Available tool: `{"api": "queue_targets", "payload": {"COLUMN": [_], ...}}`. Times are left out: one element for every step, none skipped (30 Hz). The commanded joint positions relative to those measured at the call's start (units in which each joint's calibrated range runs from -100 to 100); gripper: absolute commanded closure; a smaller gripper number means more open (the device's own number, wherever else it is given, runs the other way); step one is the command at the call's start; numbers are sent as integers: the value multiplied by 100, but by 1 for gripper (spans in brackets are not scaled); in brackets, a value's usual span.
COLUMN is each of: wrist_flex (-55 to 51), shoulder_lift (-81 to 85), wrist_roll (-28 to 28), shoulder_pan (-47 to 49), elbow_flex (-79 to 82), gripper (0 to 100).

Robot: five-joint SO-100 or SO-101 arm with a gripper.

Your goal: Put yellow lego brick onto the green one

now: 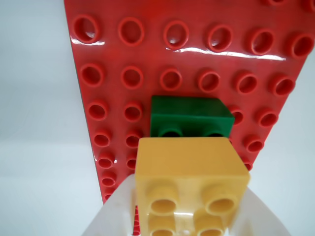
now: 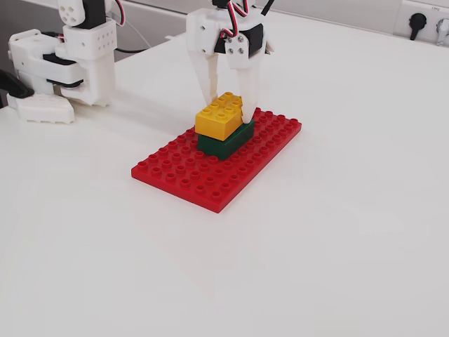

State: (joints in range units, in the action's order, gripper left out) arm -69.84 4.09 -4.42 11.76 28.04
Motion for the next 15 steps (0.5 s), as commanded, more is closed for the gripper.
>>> {"api": "queue_targets", "payload": {"wrist_flex": [11, 29, 37, 46, 46, 46, 46, 55, 55, 55, 72, 115, 141, 167, 167], "shoulder_lift": [139, 139, 139, 139, 139, 139, 131, 131, 131, 131, 131, 131, 131, 131, 131], "wrist_roll": [-17, -17, -38, -79, -100, -100, -111, -111, -111, -111, -111, -111, -111, -111, -111], "shoulder_pan": [47, 18, 18, 18, 47, 70, 77, 106, 106, 99, 92, 70, 62, 62, 62], "elbow_flex": [-7, -7, -7, -7, -7, -7, -7, -16, -16, -25, -25, -16, -16, -7, -7], "gripper": [90, 90, 90, 90, 90, 90, 90, 90, 90, 90, 90, 90, 90, 90, 90]}}
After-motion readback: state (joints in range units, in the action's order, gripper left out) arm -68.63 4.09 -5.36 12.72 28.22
